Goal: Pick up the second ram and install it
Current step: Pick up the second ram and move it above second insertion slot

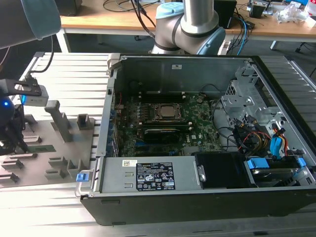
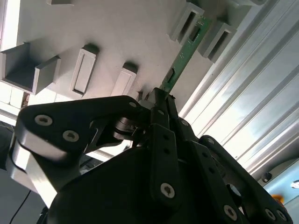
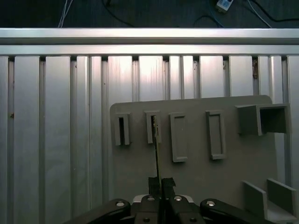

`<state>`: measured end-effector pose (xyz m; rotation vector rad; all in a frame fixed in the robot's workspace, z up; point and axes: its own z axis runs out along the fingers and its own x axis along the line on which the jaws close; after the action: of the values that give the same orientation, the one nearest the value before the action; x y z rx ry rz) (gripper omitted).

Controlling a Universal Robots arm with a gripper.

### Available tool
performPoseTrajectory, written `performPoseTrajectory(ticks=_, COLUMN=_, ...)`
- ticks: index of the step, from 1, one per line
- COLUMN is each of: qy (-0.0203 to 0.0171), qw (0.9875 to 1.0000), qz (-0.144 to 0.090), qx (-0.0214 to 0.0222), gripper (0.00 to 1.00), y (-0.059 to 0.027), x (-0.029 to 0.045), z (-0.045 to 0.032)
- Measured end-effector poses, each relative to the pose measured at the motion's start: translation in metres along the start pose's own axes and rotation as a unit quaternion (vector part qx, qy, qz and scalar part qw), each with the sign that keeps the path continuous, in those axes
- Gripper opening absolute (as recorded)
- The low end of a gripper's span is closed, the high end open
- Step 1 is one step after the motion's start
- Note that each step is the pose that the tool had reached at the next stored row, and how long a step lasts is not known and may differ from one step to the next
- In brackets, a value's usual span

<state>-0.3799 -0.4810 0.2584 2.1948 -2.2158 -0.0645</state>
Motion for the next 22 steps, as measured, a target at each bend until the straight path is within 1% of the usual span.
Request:
performPoseTrajectory(ticks=1, qy=0.0, qw=1.0, qz=0.0, qx=0.0, gripper=0.14, y=0.0001, x=0.0, z=-0.0012)
performPoseTrajectory(ticks=7, qy=0.0, qw=1.0, qz=0.0, qx=0.0, gripper=0.14, y=0.0008, x=-0.0002, z=-0.0168)
performPoseTrajectory(ticks=22, qy=0.0, qw=1.0, qz=0.0, qx=0.0, gripper=0.14, y=0.0016, x=-0.0005, z=-0.0367)
